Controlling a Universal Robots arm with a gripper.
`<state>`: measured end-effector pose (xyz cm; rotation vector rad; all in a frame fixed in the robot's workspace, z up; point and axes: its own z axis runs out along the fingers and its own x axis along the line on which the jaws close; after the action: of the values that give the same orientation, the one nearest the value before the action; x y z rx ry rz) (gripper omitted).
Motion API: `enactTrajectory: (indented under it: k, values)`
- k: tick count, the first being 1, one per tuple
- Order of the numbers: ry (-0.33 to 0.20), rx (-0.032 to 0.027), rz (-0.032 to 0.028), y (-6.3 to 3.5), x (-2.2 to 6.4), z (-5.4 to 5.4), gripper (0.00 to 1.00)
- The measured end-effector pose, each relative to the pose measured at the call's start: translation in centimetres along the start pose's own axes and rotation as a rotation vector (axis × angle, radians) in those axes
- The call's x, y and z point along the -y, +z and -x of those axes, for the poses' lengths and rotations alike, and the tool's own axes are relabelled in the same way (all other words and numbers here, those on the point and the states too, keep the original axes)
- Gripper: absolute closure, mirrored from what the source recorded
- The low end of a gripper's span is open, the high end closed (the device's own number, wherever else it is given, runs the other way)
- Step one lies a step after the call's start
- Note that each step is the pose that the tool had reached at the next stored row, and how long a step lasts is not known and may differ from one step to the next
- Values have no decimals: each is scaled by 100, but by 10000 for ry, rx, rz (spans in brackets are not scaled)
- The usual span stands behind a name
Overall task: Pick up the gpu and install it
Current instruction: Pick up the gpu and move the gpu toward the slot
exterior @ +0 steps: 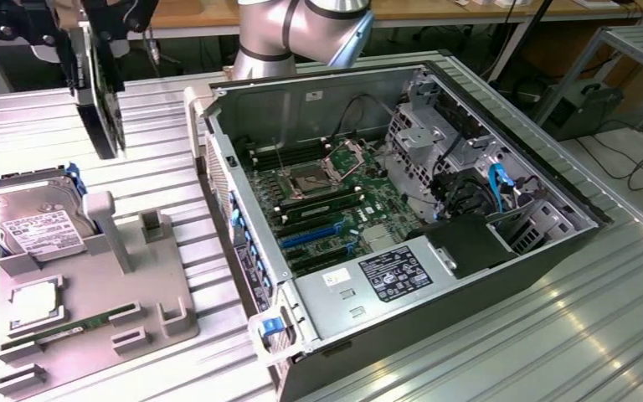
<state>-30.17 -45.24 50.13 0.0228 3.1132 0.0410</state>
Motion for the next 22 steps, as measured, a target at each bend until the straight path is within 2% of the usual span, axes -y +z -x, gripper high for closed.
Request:
enactTrajectory:
  k: [1, 2, 5, 7, 9, 13, 22]
  values:
    - [-1, 0, 1, 0, 0, 7, 73]
    - [0, 0, 1, 2, -1, 85, 73]
    - [0, -1, 1, 12, -7, 455, 73]
    - [0, 0, 1, 25, -12, 767, 73]
    - [-1, 0, 1, 29, -13, 847, 73]
    - [0, 0, 1, 39, -17, 1104, 73]
    - [-1, 0, 1, 44, -19, 1255, 73]
